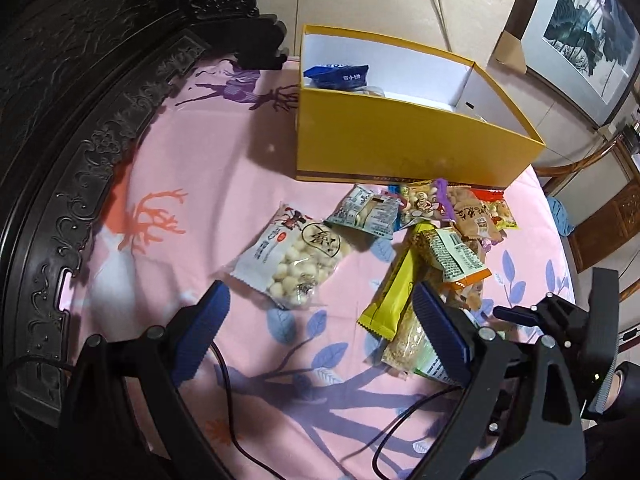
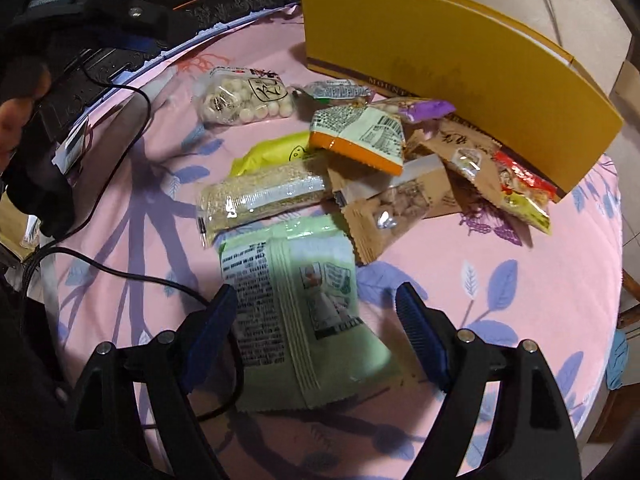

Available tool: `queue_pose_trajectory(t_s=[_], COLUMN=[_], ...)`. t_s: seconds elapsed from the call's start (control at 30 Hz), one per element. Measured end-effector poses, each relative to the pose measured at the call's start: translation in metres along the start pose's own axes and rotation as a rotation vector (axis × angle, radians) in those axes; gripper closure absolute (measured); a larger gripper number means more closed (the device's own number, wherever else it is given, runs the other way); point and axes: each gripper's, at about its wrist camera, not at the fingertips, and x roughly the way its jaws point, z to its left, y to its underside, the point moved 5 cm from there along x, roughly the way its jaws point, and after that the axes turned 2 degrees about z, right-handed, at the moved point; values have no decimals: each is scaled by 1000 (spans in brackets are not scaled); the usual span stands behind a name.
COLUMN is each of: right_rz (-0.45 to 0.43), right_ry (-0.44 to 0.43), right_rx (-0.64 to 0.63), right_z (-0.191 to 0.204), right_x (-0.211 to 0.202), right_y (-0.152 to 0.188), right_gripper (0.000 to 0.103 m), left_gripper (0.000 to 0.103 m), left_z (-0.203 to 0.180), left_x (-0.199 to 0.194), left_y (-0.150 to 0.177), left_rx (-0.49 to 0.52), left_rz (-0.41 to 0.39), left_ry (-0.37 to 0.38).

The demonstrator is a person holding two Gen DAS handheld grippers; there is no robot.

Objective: Organize snacks
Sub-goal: 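Grasp the pale green snack bag with the right tool while the left tool approaches the pile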

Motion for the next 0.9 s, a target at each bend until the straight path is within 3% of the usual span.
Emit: queue_pose_trajectory(t_s=[0.1, 0.3, 0.37, 0.43, 0.53, 0.8, 0.9], right_rz=[8, 34, 36, 32, 33, 1, -11], right_ry=[-19, 22, 42, 42, 67, 119, 111], right_rx=[-6, -62, -57, -14, 41, 312, 374], right_z=[5, 17, 15, 4, -12, -57, -63], right_x=[4, 18, 17, 12, 4, -22, -27], right_y=[-4, -3, -4, -2, 3, 47, 55], right_gripper=[20, 20, 28, 51, 61, 60, 59], left_gripper=[9, 9, 9, 9, 9, 10, 25], left_z=[1, -1, -4, -8, -19, -83, -98], left_x=[-3, -1, 0, 3, 10, 35, 50], left_y=[2, 6, 7, 10, 16, 43, 51], left_rx=[-2, -3, 14, 35, 80, 393, 459], left_rz=[-3, 5, 10, 23, 51, 75, 100], left_ry=[-1, 0, 2, 3, 19, 76, 103])
